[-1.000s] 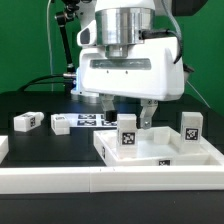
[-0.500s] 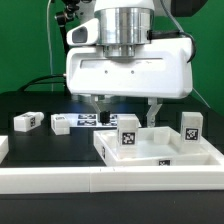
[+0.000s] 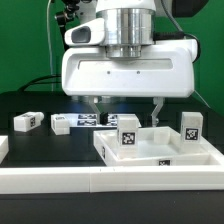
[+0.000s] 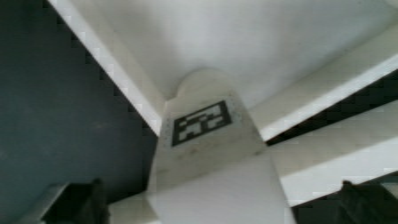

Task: Assemble square table

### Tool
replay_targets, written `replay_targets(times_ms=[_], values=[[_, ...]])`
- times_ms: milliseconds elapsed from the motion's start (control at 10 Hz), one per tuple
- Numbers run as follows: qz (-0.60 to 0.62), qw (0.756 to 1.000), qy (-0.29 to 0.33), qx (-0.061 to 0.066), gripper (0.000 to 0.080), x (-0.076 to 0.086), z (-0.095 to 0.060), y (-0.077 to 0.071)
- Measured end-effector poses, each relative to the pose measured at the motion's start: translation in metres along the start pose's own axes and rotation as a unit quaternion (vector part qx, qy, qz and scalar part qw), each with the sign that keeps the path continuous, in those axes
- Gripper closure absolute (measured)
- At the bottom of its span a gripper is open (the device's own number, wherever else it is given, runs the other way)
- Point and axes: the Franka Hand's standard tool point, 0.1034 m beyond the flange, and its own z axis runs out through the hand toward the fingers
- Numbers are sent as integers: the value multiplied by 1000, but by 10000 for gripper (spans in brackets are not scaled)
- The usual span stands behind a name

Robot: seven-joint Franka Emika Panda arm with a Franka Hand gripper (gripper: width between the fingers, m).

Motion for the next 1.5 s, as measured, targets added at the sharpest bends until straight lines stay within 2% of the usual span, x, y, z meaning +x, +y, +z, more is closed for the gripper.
replay_targets(times_ms=[200,600,800,900,1000,1300,1500], values=[[-59,998,0,-7,151,-1,0,-1],[-155,988,-1,-12,151,1,0,3],[-154,988,-1,-13,414,1,0,4],[-146,989,-1,-12,414,1,0,3],[-136,991,-1,-12,509,1,0,3],[-49,999,1,-12,509,1,0,3],[35,999,3,-7,509,1,-1,7]])
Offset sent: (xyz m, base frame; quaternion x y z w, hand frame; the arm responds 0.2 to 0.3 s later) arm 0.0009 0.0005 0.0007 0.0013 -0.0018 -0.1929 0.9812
